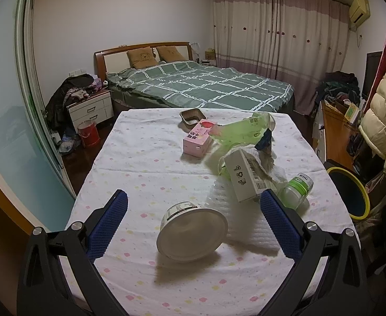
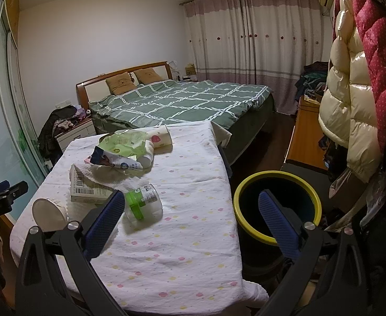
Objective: Collect trash
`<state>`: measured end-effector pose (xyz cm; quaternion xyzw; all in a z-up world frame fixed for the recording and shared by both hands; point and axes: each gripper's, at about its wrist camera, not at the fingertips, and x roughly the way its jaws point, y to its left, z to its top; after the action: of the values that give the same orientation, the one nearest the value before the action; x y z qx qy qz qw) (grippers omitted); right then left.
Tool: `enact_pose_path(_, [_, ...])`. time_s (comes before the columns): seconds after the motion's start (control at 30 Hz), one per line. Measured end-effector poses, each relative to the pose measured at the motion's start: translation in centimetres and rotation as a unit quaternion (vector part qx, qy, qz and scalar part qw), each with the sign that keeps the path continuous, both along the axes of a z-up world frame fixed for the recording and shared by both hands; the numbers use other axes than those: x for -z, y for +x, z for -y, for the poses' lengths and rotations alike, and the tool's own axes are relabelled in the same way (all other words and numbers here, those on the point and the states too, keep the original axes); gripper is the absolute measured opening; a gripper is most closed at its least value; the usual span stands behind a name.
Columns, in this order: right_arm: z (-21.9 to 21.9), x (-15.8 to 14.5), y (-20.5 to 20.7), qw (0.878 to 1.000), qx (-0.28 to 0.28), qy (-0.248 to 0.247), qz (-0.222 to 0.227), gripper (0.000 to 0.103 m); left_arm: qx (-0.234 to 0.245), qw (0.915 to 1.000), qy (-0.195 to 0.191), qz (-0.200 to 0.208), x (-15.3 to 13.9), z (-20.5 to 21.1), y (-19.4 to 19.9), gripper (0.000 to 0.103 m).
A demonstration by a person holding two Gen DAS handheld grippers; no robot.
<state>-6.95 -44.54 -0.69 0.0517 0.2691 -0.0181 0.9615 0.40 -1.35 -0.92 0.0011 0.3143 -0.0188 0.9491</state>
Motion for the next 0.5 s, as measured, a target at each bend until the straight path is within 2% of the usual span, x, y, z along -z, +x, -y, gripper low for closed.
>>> enact_pose_path(0.5, [-0.08,-0.06,0.05,1.000,0.000,0.002,-0.003,0.097,0.002,1.0000,0.001,-0.002,0.19,0.24,-0.07,0.099])
